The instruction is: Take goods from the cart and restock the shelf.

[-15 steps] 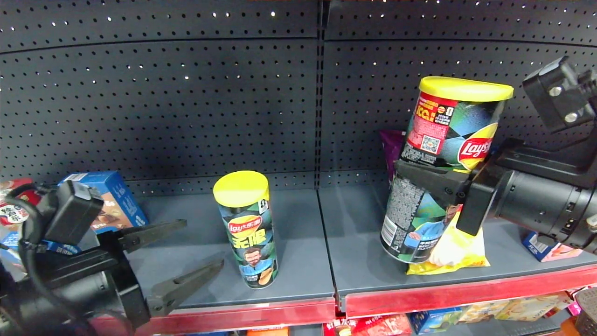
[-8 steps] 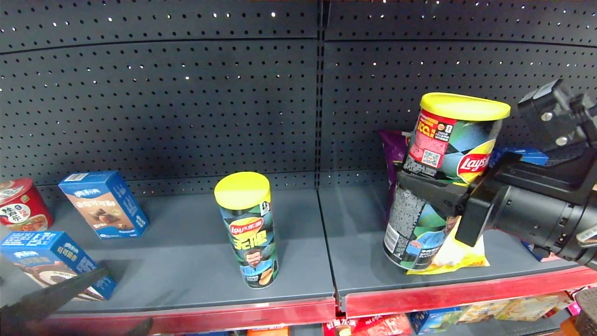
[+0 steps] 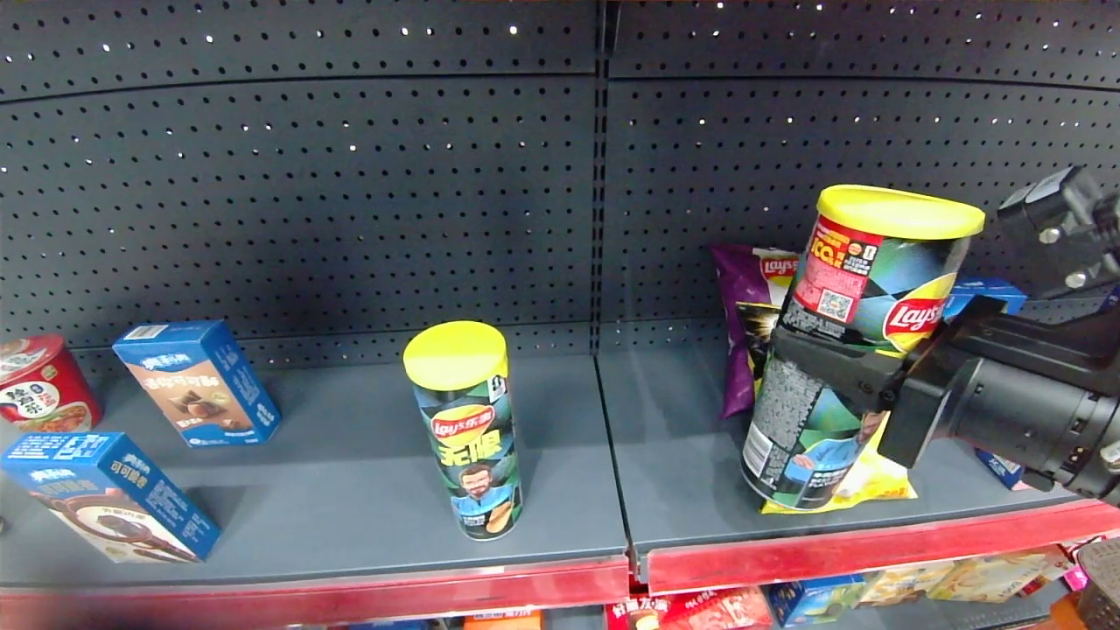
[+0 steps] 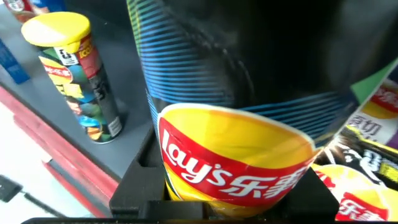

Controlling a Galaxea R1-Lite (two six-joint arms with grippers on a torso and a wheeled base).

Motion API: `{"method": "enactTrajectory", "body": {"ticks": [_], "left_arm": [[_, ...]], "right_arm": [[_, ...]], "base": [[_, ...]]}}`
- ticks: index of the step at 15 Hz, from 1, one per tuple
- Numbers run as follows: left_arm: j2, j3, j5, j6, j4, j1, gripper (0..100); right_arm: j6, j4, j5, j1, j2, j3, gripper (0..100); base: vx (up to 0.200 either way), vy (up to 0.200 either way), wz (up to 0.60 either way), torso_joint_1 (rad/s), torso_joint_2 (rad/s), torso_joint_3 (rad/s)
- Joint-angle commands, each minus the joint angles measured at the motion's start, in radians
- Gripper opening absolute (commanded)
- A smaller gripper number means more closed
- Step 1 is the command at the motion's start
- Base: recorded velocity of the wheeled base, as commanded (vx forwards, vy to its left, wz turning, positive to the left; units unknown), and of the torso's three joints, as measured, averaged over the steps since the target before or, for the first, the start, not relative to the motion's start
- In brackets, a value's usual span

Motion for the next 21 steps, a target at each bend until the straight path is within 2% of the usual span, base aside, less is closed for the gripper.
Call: {"method": "enactTrajectory", "body": {"ticks": [1, 4, 6, 12, 16, 18, 21], "left_arm": [[-0.042, 0.005, 0.013, 0.001, 0.006, 0.006, 100], [-0.042, 0.005, -0.001, 0.004, 0.006, 0.006, 100], [-0.040, 0.005, -0.013, -0.005, 0.006, 0.006, 100], [-0.042, 0.005, -0.004, 0.004, 0.006, 0.006, 100], [-0.042, 0.005, -0.002, 0.000, 0.006, 0.006, 100], [-0.042, 0.005, -0.001, -0.003, 0.007, 0.006, 100], [-0.040, 0.005, 0.001, -0.009, 0.007, 0.005, 100]], "right_arm": [[-0.001, 0.004, -0.002, -0.021, 0.000, -0.012, 0], [0.001, 0.004, -0.004, -0.047, 0.049, -0.050, 0], [0.002, 0.004, -0.004, -0.044, 0.118, -0.127, 0], [0.024, 0.002, 0.007, -0.033, 0.319, -0.348, 0], [0.018, -0.019, 0.101, -0.011, 0.393, -0.409, 0], [0.018, -0.061, 0.094, -0.018, 0.448, -0.458, 0], [-0.004, -0.107, 0.056, -0.011, 0.460, -0.449, 0]], "base": [[0.000, 0.000, 0.00, 0.000, 0.00, 0.000], [0.000, 0.000, 0.00, 0.000, 0.00, 0.000], [0.000, 0.000, 0.00, 0.000, 0.00, 0.000], [0.000, 0.000, 0.00, 0.000, 0.00, 0.000], [0.000, 0.000, 0.00, 0.000, 0.00, 0.000], [0.000, 0.000, 0.00, 0.000, 0.00, 0.000], [0.000, 0.000, 0.00, 0.000, 0.00, 0.000]]}}
